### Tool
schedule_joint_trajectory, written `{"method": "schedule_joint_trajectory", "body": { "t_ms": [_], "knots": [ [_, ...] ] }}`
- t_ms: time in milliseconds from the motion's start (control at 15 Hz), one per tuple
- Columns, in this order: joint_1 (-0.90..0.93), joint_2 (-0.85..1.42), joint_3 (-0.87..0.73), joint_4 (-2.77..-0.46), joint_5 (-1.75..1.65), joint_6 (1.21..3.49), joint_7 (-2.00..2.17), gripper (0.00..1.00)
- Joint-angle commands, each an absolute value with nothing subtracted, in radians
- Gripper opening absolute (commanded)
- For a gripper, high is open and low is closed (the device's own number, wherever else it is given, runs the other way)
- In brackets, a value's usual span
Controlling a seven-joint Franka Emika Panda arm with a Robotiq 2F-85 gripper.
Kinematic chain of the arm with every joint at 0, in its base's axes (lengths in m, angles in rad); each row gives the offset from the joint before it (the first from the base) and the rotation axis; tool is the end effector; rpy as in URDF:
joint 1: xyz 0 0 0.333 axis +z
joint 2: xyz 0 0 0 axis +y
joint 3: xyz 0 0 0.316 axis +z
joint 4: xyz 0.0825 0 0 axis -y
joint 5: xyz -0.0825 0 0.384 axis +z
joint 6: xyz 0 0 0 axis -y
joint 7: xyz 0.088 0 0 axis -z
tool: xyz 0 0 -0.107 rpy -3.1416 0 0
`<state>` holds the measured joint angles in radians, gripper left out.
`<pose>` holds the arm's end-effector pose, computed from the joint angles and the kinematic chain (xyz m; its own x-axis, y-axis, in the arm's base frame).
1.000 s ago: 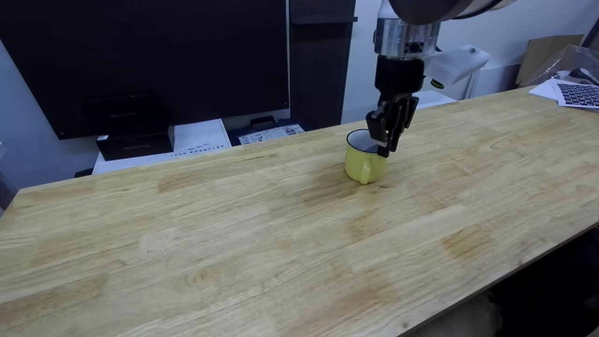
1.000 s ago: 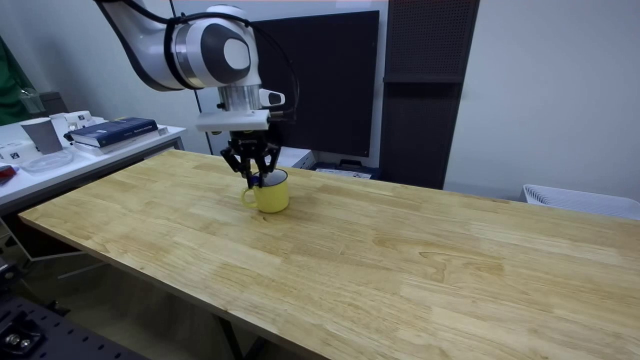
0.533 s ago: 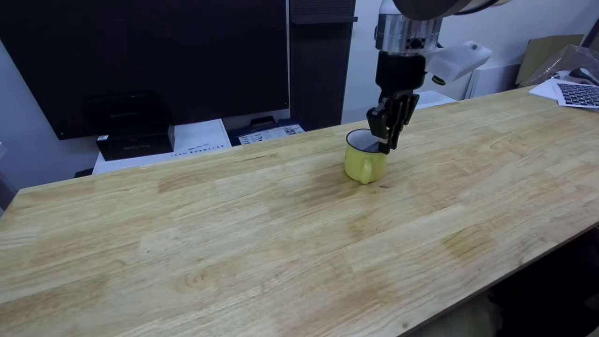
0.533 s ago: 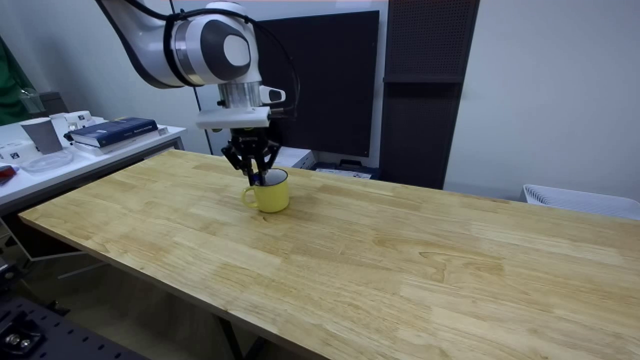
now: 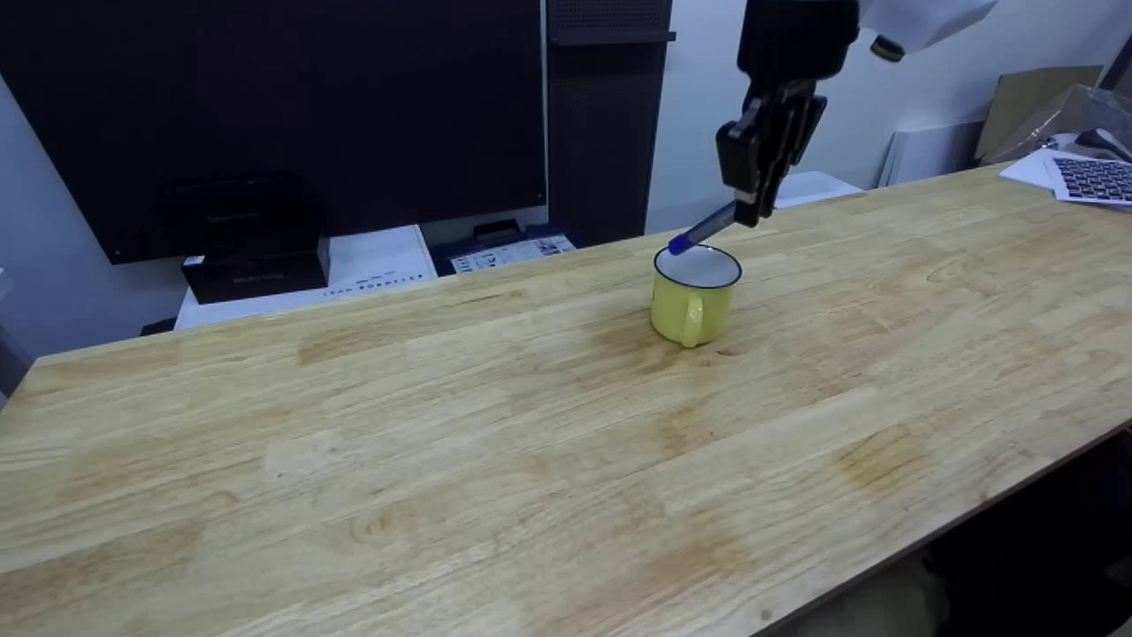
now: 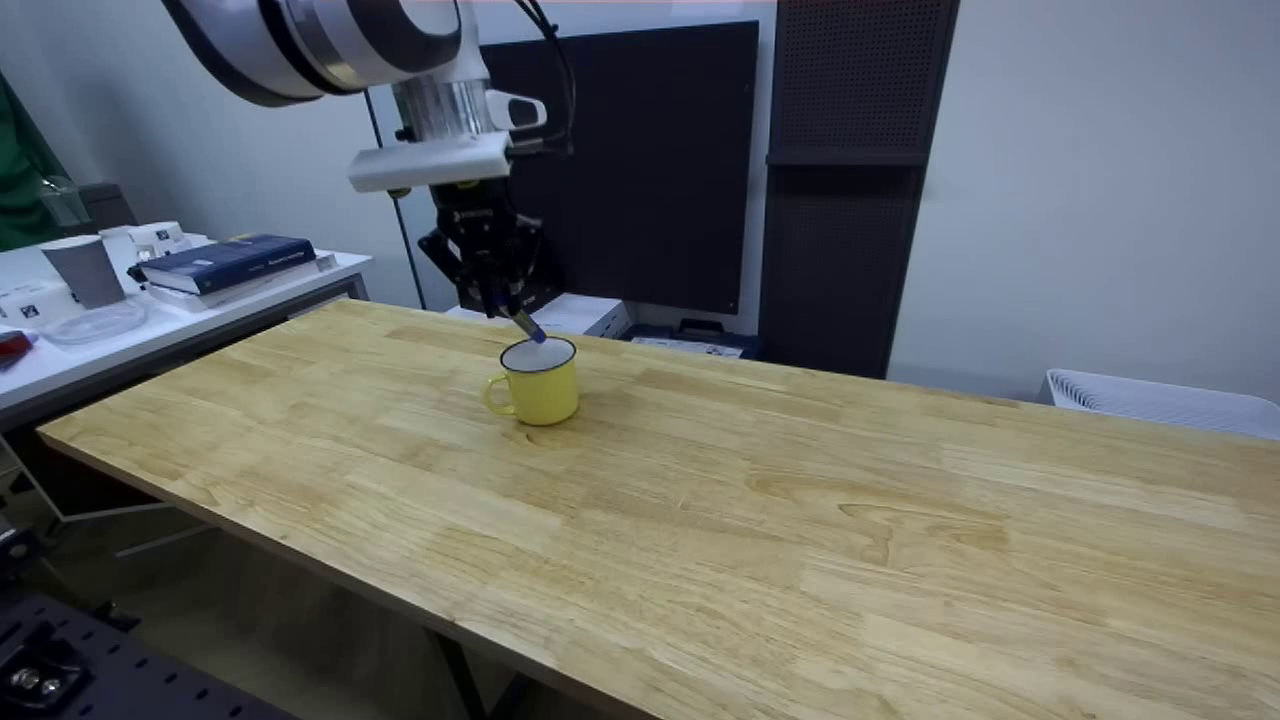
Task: Take the blue marker out of the yellow mug
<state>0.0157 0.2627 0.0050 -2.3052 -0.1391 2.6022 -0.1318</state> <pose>0.5307 0.0139 0.2350 0.9632 0.2679 0.0200 0.2657 -0.9610 0.0773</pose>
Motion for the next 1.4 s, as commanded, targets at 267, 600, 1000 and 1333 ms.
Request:
{"method": "schedule_joint_trajectory", "body": {
  "t_ms": [267,600,1000,1333],
  "knots": [
    [-0.004,-0.181,-0.034,-2.554,-0.300,2.544,0.084,0.06],
    [-0.125,-0.262,-0.045,-2.639,-0.387,2.628,0.072,0.06],
    [-0.181,-0.023,-0.067,-2.558,-0.408,2.786,0.012,0.06],
    [-0.142,0.071,-0.087,-2.565,-0.278,2.861,-0.112,0.06]
  ]
}}
